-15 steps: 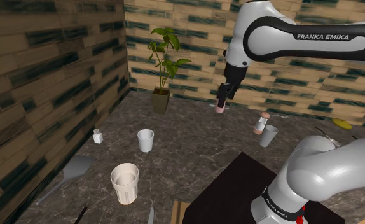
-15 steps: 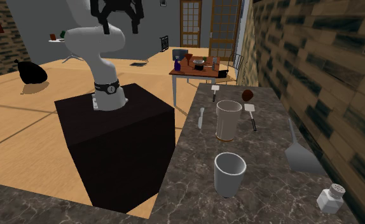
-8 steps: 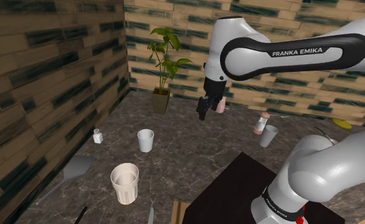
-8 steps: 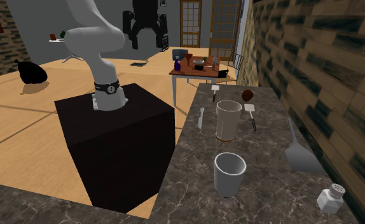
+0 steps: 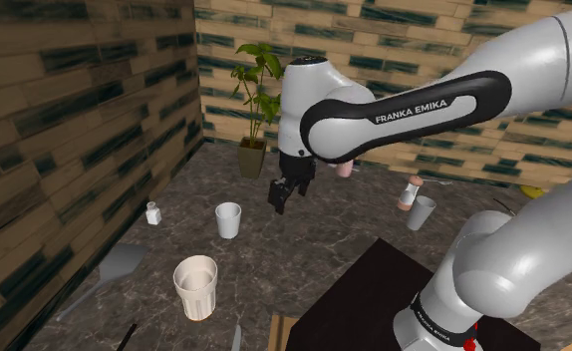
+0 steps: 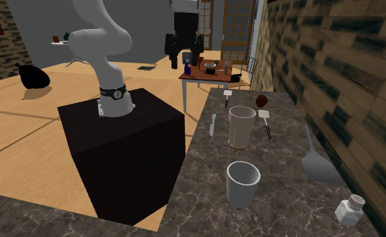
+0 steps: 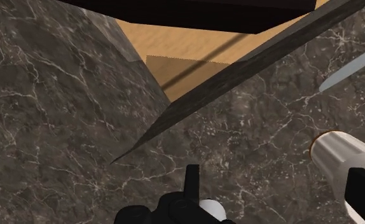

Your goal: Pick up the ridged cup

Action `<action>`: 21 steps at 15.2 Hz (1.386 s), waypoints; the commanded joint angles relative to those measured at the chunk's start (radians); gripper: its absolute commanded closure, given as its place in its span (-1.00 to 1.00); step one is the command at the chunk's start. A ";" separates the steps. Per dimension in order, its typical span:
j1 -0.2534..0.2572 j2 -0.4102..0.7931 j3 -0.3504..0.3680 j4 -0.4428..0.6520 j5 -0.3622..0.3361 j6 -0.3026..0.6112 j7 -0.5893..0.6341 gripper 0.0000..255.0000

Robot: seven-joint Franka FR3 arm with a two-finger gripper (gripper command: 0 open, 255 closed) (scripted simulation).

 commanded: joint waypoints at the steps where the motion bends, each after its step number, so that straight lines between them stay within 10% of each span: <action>1: 0.006 0.064 0.034 0.020 -0.007 0.040 0.048 -1.00; 11: 0.046 0.437 0.162 0.217 -0.160 0.166 0.325 -1.00; 21: 0.197 0.839 0.146 0.545 -0.361 0.161 0.561 -1.00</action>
